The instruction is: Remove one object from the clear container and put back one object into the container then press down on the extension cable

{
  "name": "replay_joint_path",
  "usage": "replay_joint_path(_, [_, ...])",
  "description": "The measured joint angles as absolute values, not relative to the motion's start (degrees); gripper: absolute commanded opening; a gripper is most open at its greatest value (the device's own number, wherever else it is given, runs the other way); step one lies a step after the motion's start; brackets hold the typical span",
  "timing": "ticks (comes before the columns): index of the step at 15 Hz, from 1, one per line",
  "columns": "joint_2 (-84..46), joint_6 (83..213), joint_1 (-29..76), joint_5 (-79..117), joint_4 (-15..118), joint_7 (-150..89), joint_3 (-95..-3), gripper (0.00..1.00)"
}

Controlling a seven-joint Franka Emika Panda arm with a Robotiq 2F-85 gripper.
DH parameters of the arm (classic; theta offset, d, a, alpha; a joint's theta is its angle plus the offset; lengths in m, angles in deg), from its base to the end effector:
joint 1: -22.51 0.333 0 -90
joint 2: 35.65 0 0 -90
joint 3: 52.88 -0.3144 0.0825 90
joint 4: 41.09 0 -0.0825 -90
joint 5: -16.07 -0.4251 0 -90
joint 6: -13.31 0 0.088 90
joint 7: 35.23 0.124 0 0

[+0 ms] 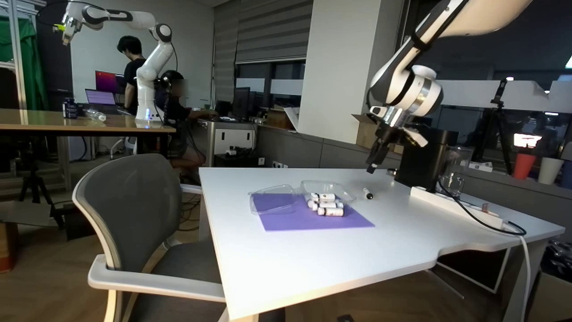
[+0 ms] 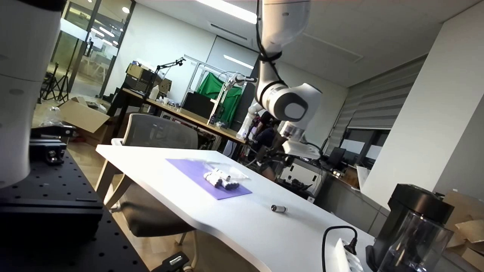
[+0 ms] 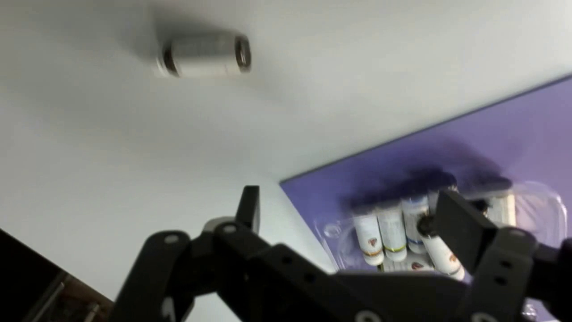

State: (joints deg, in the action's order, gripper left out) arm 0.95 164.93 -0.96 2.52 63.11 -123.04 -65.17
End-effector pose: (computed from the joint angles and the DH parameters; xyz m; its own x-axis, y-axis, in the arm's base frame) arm 0.6822 -0.1464 0.1619 0.4298 0.8591 0.2780 0.8654 -0.4797 0.1447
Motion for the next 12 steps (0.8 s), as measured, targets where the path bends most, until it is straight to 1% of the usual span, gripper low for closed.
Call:
replay_joint_path(1, [1.1, 162.8, -2.1, 2.2, 61.5, -122.7, -63.2, 0.72])
replay_joint_path(2, [1.6, 161.4, -3.1, 1.5, 59.9, -122.5, -61.4, 0.65])
replay_joint_path(3, [2.6, 160.1, -4.3, 0.7, 57.9, -122.3, -59.9, 0.56])
replay_joint_path(9, [11.9, 155.1, -9.9, -3.2, 44.9, -116.8, -54.0, 0.16])
replay_joint_path(10, [13.4, 154.5, -10.3, -3.2, 43.1, -114.5, -53.2, 0.34])
replay_joint_path(12, [14.3, 154.4, -10.8, -3.0, 42.4, -114.6, -53.3, 0.19])
